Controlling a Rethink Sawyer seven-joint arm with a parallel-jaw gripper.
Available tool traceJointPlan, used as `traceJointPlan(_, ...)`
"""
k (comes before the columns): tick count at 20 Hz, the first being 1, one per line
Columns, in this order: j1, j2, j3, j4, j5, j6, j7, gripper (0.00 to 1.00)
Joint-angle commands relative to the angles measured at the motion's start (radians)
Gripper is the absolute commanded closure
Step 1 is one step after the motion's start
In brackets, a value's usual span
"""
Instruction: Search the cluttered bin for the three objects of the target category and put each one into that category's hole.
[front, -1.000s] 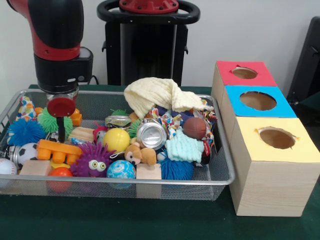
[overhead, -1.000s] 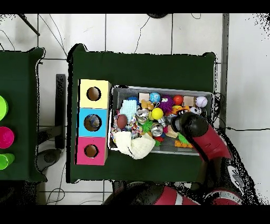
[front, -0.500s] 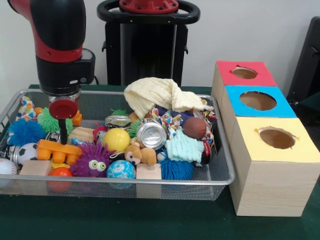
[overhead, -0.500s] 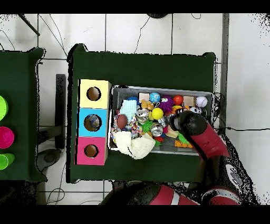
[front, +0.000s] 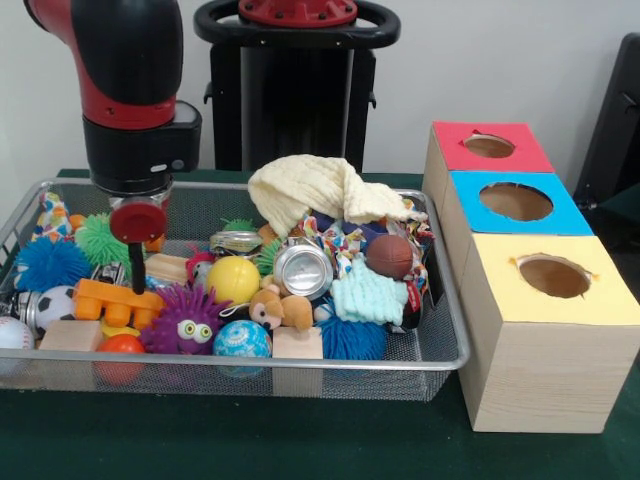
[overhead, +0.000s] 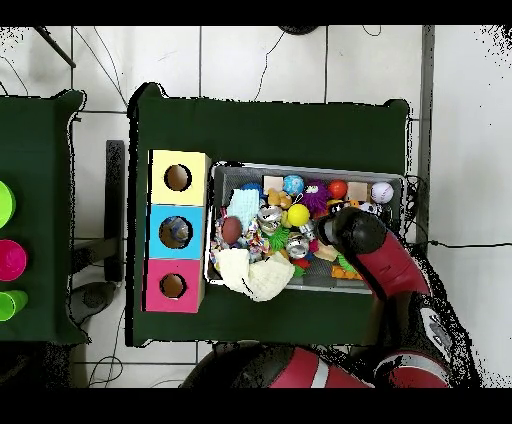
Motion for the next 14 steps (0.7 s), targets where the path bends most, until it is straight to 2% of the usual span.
traceJointPlan(1,0.013,0.063,0.054,-0.027,0.056,0.007,0.23,0.0)
traceJointPlan(14,0.003,0.094,0.064,-0.011,0.055,-0.036,0.214,0.0)
